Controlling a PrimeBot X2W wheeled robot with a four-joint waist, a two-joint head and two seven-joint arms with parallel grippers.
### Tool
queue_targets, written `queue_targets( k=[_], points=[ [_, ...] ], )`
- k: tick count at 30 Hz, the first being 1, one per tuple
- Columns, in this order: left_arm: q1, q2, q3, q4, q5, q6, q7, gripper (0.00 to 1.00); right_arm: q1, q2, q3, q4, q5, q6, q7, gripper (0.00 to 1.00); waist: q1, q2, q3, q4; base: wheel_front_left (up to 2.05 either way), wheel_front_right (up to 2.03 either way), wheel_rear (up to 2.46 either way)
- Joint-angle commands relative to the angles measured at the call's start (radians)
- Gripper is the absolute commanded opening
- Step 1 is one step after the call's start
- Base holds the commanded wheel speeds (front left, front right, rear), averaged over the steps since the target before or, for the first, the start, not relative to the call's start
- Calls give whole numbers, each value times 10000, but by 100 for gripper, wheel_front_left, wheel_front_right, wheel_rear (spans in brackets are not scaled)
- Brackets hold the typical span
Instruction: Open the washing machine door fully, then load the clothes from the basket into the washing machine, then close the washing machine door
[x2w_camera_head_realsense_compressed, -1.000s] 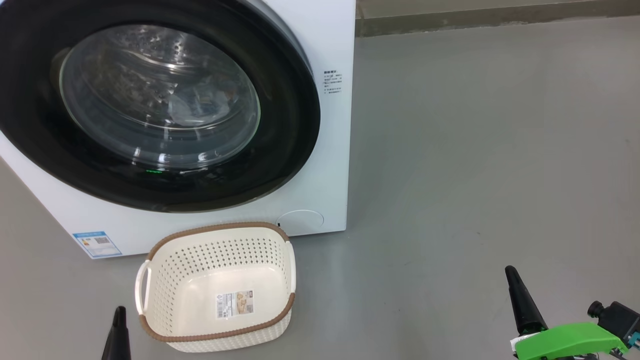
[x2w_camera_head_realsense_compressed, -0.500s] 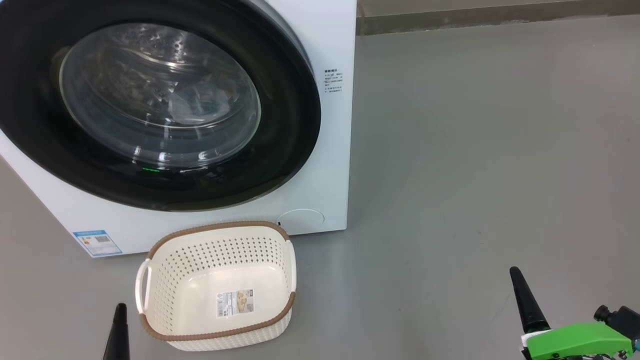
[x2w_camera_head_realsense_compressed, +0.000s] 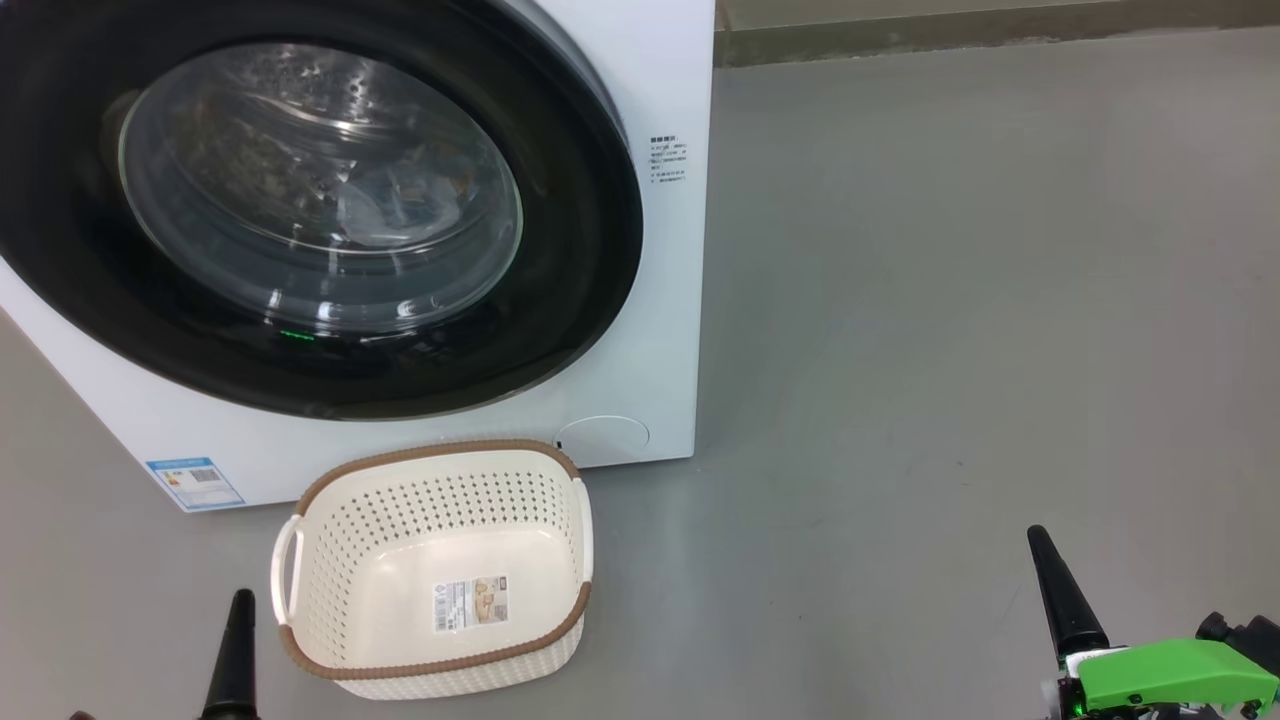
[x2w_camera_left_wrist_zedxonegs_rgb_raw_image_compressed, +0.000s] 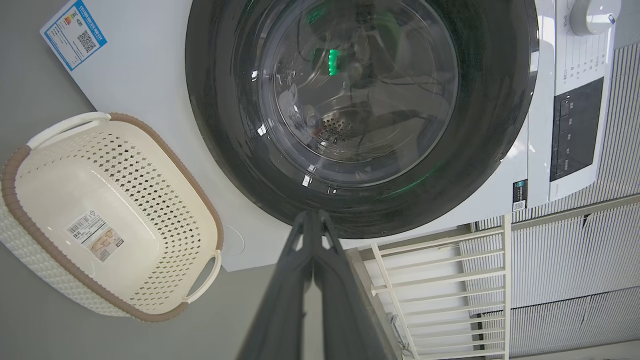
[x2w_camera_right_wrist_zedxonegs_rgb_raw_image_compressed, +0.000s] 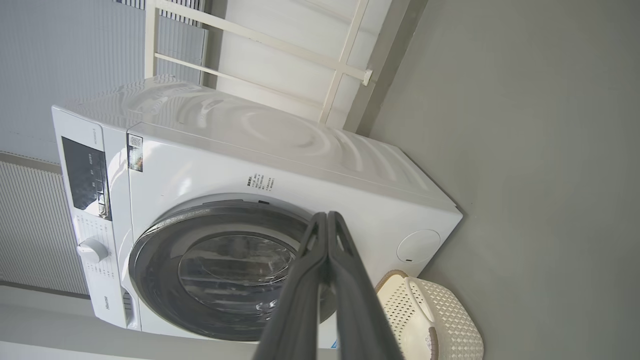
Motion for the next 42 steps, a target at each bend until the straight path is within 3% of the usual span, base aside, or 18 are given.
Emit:
queue_targets(
  k=[1, 26, 42],
  points=[
    [-481, 173, 295, -154, -341, -28, 97, 0, -457, -18, 102, -215, 342, -8, 90, 0, 0, -1, 4, 2, 0, 0, 0],
    [-994, 198, 393, 184, -3135, -34, 791, 0, -639, 16, -208, -64, 2993, -13, 809, 0, 0, -1, 61, 30, 0, 0, 0],
    [-993, 198, 392, 183, -3136, -35, 791, 0, -642, 35, -235, -62, 2970, -13, 831, 0, 0, -1, 61, 30, 0, 0, 0]
  ],
)
